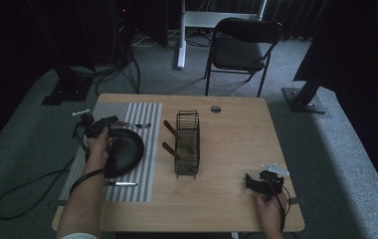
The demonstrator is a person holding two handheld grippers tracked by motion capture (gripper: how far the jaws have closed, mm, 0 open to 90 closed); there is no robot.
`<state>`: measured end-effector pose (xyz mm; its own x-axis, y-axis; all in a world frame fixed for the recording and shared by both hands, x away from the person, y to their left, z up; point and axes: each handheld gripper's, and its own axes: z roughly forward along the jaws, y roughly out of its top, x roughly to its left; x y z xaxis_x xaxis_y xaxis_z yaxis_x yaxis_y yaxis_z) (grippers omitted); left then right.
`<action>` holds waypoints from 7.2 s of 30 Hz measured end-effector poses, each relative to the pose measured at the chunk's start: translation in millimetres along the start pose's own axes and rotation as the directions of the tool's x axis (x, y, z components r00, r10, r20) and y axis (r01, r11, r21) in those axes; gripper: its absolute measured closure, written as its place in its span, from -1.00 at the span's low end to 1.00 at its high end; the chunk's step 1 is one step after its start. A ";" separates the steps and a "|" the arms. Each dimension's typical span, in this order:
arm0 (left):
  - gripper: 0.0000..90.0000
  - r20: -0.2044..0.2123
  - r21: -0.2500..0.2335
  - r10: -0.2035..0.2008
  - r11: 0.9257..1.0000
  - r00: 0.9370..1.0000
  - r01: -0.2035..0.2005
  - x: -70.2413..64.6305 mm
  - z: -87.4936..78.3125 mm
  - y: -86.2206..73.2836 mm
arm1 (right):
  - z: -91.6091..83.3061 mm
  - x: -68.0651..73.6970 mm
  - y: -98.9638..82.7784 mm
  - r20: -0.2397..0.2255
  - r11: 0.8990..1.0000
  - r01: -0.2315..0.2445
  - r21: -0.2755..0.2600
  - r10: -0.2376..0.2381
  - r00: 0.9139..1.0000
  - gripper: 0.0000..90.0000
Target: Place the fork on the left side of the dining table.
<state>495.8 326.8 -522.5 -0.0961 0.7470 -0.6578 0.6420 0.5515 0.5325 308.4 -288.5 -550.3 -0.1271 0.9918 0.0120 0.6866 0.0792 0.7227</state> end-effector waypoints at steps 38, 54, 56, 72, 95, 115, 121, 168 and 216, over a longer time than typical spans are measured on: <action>-0.12 -0.275 0.067 0.285 0.958 0.918 -0.278 -11.2 -2.2 2.4 | 0.0 0.0 0.0 0.000 1.000 0.001 0.000 -0.001 1.000 -0.70; -0.12 -0.242 0.103 0.392 0.920 0.888 -0.379 -24.6 -17.9 -12.4 | 0.0 0.0 0.0 0.000 1.000 0.000 0.000 0.000 1.000 -0.70; -0.20 -0.241 0.113 0.429 0.903 0.870 -0.414 -26.7 -19.3 -14.9 | 0.0 0.0 0.1 0.000 1.000 0.000 0.000 0.000 1.000 -0.70; -0.20 -0.208 0.150 0.510 0.860 0.835 -0.488 -34.1 -32.2 -34.4 | 0.0 0.0 0.1 0.000 1.000 0.001 0.000 -0.001 1.000 -0.70; -0.20 -0.134 0.156 0.595 0.802 0.792 -0.576 -41.9 -63.0 -62.8 | 0.0 -0.1 0.1 0.000 1.000 0.001 0.000 -0.001 1.000 -0.70; -0.20 -0.068 0.132 0.631 0.773 0.773 -0.620 -41.1 -89.2 -104.3 | 0.0 0.0 0.1 0.000 1.000 0.001 0.000 -0.001 1.000 -0.70; -0.20 -0.048 0.111 0.644 0.763 0.763 -0.637 -43.0 -101.7 -114.8 | 0.0 0.0 0.1 0.000 1.000 0.001 0.000 -0.001 1.000 -0.70; -0.20 -0.034 0.057 0.619 0.785 0.784 -0.617 -10.0 -171.7 -174.6 | -0.1 0.1 0.2 0.000 1.000 -0.001 0.001 0.001 1.000 -0.71; -0.99 -0.306 0.167 0.614 0.787 0.728 -0.594 13.7 -164.8 -200.8 | -0.1 0.0 0.3 0.000 1.000 -0.001 0.002 0.001 1.000 -0.71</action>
